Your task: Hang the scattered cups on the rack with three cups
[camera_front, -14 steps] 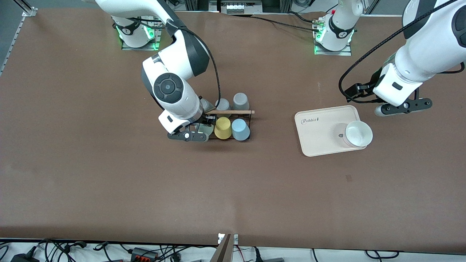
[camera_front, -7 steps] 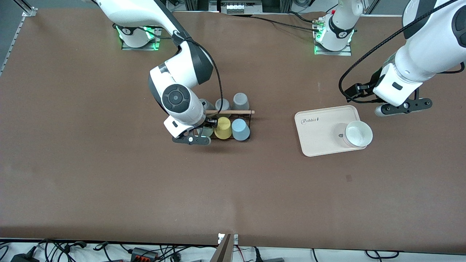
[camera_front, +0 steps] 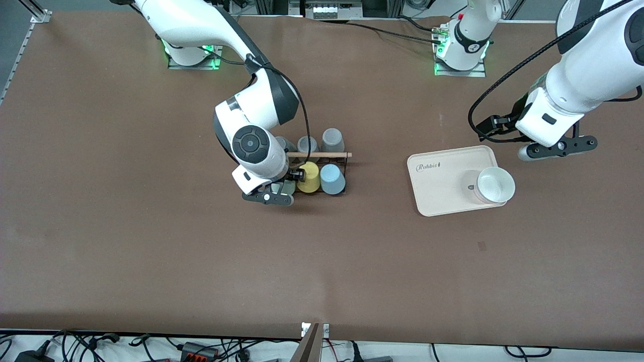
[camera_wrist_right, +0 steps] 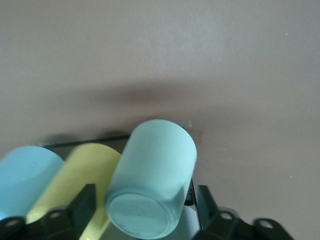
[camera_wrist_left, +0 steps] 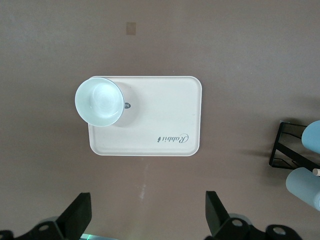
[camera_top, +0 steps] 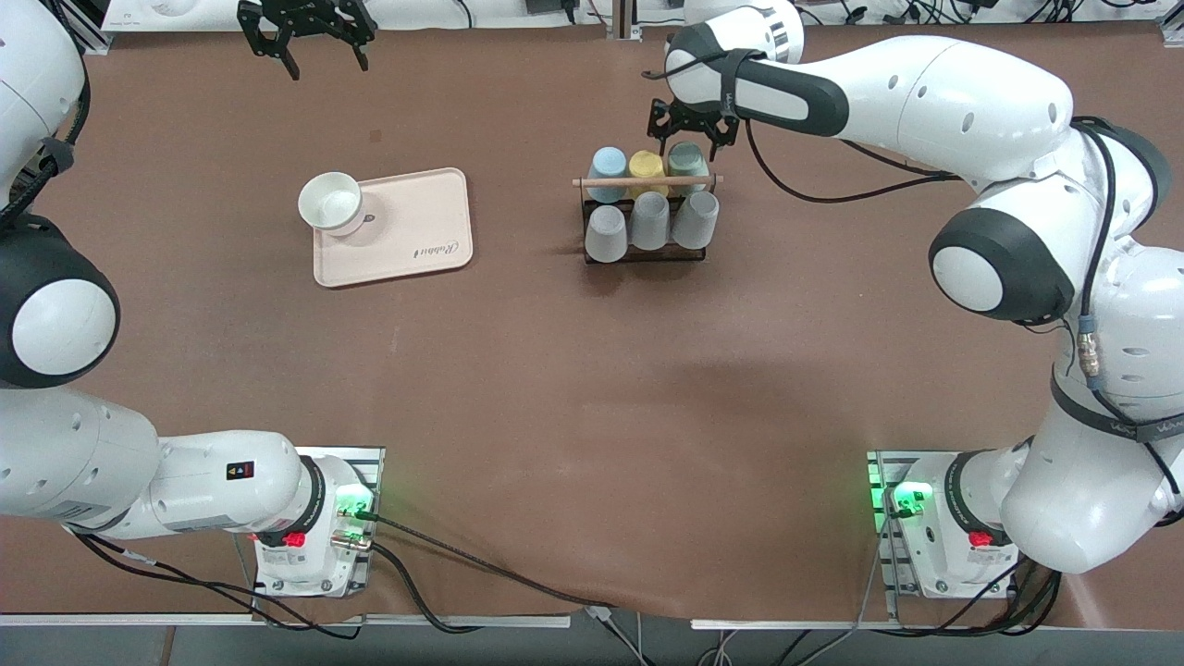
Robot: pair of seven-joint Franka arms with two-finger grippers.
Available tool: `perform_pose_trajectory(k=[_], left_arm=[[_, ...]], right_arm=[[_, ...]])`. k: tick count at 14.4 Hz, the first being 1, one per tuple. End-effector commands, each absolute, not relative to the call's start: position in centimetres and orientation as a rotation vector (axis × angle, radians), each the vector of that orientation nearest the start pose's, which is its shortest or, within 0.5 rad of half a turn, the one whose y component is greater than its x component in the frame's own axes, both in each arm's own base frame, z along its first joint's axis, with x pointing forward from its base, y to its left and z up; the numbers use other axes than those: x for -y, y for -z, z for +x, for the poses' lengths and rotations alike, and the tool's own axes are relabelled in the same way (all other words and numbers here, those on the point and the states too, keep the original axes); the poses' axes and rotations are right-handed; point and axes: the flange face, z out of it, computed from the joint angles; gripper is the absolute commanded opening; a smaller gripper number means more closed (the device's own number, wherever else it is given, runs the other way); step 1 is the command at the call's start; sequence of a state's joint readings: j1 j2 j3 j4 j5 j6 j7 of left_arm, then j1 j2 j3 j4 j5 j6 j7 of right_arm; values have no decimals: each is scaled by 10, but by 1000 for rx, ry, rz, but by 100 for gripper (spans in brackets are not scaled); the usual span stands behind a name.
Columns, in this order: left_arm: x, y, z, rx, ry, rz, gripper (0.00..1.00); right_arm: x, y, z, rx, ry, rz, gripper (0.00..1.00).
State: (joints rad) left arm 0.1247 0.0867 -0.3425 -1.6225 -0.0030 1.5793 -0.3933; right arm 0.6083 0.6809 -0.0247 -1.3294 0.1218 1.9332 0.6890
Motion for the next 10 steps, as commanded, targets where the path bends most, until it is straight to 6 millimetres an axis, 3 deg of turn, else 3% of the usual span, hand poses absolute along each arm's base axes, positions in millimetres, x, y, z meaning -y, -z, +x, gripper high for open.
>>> perform_pose_trajectory(k=[1,3,6,8,10], left_arm=[[118,-559,560,288,-184,-3122,100],[117,-558,560,291,-187,-3121,100],[118,-558,559,289,-187,-3123,100],[118,-558,560,291,-187,-3123,100],[118,-558,560,291,-187,-3123,100]], right_arm=[[-403,-361,615,-281,-128,-3083,100],[-381,-405,627,-320,-71,-3076,100],[-337,-449,650,-409,-15,-3101,100],[-283,-476,665,-373,6,-3114,100],[-235,-490,675,-313,-17,-3129,100]])
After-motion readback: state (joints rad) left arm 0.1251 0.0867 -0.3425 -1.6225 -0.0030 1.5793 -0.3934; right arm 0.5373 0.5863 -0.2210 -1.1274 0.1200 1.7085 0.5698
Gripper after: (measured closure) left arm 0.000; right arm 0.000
